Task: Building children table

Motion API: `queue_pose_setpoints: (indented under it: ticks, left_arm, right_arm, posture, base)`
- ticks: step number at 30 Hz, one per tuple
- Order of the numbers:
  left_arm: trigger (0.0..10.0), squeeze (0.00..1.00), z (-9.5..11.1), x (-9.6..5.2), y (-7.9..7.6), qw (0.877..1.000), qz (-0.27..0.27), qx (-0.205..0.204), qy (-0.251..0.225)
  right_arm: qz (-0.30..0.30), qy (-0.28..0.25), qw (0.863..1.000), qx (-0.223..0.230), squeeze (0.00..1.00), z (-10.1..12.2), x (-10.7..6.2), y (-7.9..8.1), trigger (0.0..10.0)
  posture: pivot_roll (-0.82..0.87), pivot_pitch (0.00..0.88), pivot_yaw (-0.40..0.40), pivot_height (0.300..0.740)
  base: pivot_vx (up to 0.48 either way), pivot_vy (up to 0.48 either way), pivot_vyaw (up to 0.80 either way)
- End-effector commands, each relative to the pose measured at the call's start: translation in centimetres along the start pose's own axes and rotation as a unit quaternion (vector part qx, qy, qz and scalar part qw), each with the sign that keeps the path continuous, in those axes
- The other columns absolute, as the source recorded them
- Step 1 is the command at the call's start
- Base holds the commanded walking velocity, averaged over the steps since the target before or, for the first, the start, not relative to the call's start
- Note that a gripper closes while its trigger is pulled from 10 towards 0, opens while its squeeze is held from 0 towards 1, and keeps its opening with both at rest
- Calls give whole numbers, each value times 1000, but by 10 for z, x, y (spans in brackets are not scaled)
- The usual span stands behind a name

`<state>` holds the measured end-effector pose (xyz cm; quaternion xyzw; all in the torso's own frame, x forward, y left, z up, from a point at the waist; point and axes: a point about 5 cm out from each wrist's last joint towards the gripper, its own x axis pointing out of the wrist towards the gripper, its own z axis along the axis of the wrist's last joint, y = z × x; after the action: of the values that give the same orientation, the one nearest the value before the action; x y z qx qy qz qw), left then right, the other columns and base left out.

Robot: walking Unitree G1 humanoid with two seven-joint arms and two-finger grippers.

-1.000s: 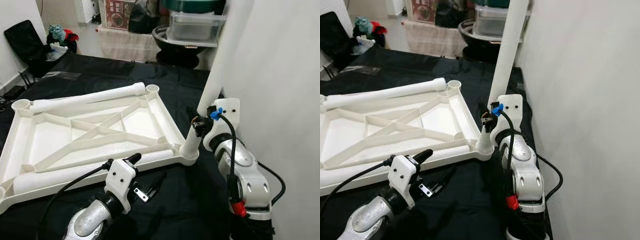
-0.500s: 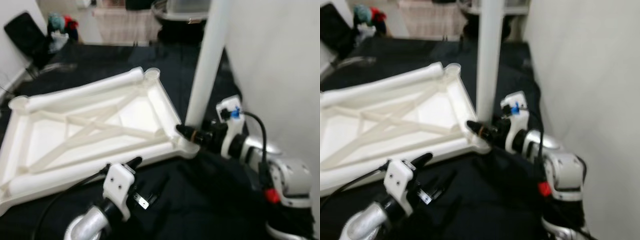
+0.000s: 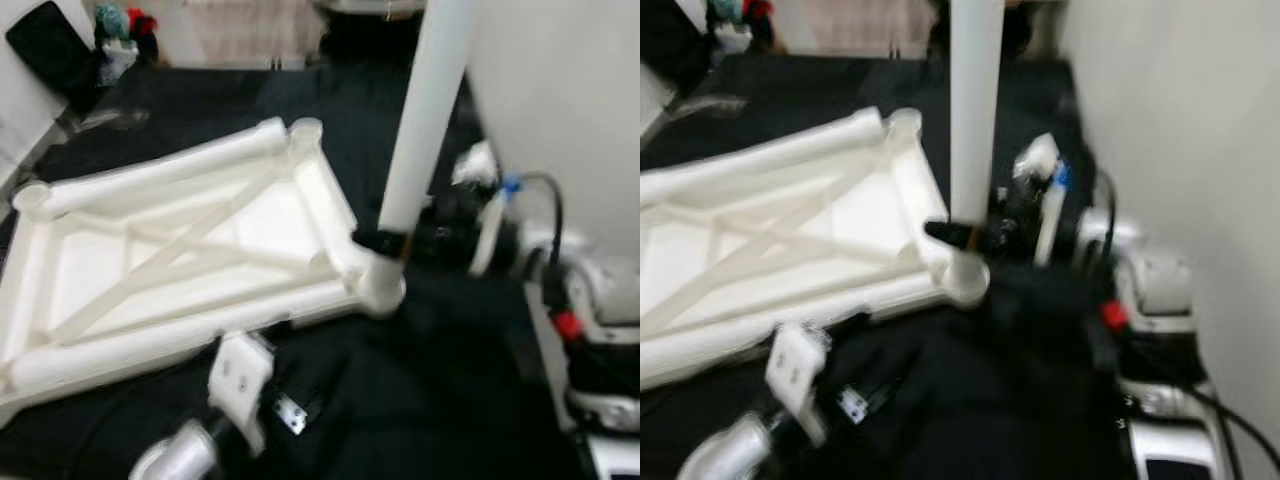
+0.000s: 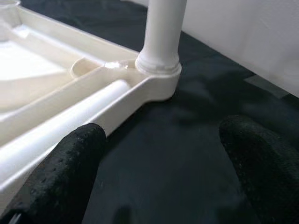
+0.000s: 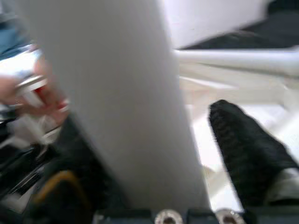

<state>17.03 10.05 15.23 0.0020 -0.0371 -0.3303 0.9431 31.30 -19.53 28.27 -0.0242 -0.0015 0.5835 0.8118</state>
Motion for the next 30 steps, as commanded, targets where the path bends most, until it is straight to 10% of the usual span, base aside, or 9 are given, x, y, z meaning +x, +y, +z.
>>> queue_pose_setpoints:
  ticks: [1,11,15,16,23,24,26,27,30]
  left_arm:
    - [10000,0,-3,1,0,1000,-4,-6,6]
    - [10000,0,-10,11,6,1000,2,-4,1]
    - [10000,0,-14,18,13,1000,8,-2,1]
    - [10000,0,-15,21,16,1000,6,-3,0]
    - [10000,0,-17,26,20,1000,0,-7,0]
    - [10000,0,-16,26,19,1000,3,-6,-2]
    - [10000,0,-16,26,19,1000,3,-6,-2]
    - [10000,0,-15,25,19,1000,6,-3,-4]
    - [10000,0,-11,22,17,1000,10,0,-8]
  right_arm:
    - [15,-10,1000,-11,0,4,-15,3,0]
    - [-158,53,986,9,0,-55,18,44,0]
    - [-529,103,840,64,0,-110,36,63,0]
    - [-539,115,832,57,0,-115,44,66,0]
    - [-495,108,861,38,0,-102,52,47,0]
    - [-477,115,870,51,0,-102,53,45,6039]
    - [-477,115,870,51,0,-102,53,45,6039]
    - [-445,126,885,58,0,-99,54,44,10000]
    - [-376,85,919,89,0,-84,55,46,10000]
  posture:
    - [16,214,9,740]
    - [-23,157,-27,740]
    - [-85,120,16,740]
    - [-86,112,23,740]
    - [-84,97,14,740]
    - [-77,109,13,740]
    - [-77,109,13,740]
    - [-73,117,15,740]
    - [-63,146,21,740]
  base:
    - [0,0,0]
    - [0,0,0]
    - [0,0,0]
    - [0,0,0]
    - [0,0,0]
    - [0,0,0]
    - [0,0,0]
    - [0,0,0]
    - [0,0,0]
